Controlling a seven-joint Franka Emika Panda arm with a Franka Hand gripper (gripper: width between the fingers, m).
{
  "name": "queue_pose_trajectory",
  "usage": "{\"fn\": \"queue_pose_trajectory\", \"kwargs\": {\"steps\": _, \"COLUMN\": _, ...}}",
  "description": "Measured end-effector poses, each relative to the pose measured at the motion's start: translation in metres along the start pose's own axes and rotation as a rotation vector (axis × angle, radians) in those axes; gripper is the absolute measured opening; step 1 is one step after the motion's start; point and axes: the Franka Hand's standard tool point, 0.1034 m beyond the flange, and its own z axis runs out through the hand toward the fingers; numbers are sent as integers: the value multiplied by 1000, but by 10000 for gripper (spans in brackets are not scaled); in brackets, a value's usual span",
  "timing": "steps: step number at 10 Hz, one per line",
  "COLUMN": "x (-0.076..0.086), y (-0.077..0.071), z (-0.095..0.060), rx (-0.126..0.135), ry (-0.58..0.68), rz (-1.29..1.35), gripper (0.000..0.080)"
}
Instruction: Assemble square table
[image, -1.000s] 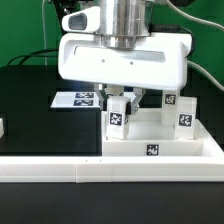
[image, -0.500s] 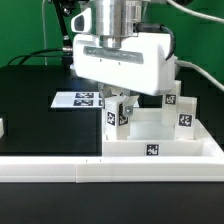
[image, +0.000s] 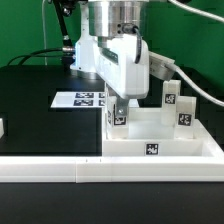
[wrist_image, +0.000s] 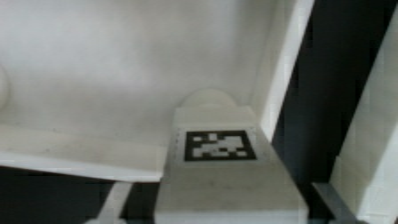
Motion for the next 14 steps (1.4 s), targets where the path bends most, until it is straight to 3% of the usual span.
{"fn": "queue_pose_trajectory", "kwargs": {"steps": 1, "x": 0, "y": 0, "z": 0, "rx": 0, "ry": -1, "rz": 26, "gripper": 291}}
{"fn": "queue_pose_trajectory", "kwargs": {"steps": 3, "x": -2, "y": 0, "z": 0, "rx": 0, "ry": -2, "rz": -23, "gripper": 570}}
{"fn": "queue_pose_trajectory", "kwargs": {"steps": 4, "x": -4, "y": -1, "z": 0, "rx": 5, "ry": -2, "rz": -64, "gripper": 570}}
{"fn": "queue_pose_trajectory", "kwargs": {"steps": 5, "x": -4, "y": -3, "z": -2, "rx": 15, "ry": 2, "rz": -131, "gripper": 632}}
{"fn": "queue_pose_trajectory", "kwargs": {"steps": 8, "x": -5, "y": -6, "z": -1, "rx": 34, "ry": 18, "rz": -515, "gripper": 649}}
{"fn": "queue_pose_trajectory", "kwargs": {"steps": 14, "x": -4, "y": -5, "z": 0, "rx": 25, "ry": 27, "rz": -982, "gripper": 649}}
